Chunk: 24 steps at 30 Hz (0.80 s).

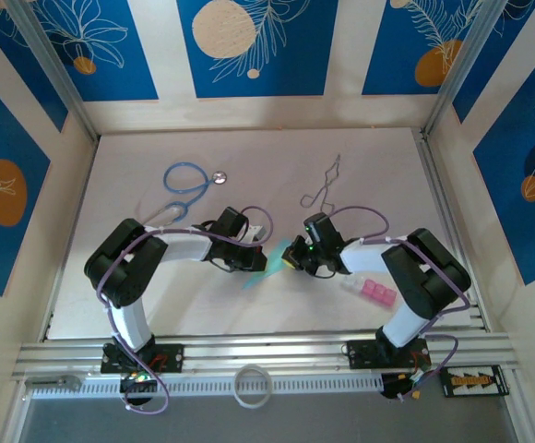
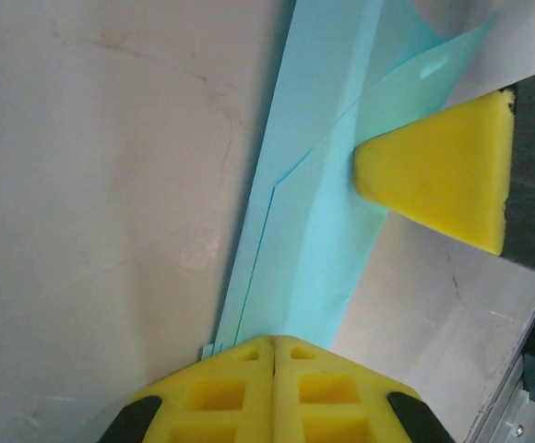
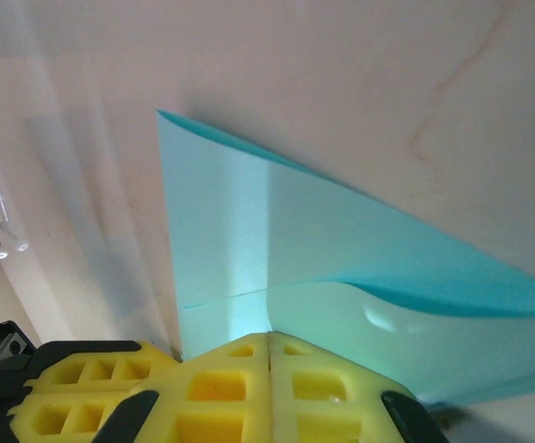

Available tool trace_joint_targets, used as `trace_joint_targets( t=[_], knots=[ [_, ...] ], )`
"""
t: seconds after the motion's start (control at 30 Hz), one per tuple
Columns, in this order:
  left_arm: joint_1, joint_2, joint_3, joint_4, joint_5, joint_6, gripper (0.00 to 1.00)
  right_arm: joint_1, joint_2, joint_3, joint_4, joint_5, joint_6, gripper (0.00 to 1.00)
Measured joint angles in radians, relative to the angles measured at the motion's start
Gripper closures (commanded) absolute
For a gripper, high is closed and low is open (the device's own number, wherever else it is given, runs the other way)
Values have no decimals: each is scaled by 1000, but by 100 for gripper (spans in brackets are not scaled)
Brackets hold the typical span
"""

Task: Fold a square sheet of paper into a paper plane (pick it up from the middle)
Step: Fold the wing for the fifth time at the center of the table.

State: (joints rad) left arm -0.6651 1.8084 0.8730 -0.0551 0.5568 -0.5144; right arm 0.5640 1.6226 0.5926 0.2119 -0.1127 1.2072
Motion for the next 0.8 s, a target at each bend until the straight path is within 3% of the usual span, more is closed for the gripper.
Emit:
trace_joint_targets(
  t=[0.47, 0.8],
  knots=[
    [0, 5, 0, 1, 19, 0, 100, -103, -61, -62, 4, 5, 8, 95],
    [0, 6, -2, -1, 30, 0, 100, -128, -152, -90, -58, 77, 6, 93]
  ],
)
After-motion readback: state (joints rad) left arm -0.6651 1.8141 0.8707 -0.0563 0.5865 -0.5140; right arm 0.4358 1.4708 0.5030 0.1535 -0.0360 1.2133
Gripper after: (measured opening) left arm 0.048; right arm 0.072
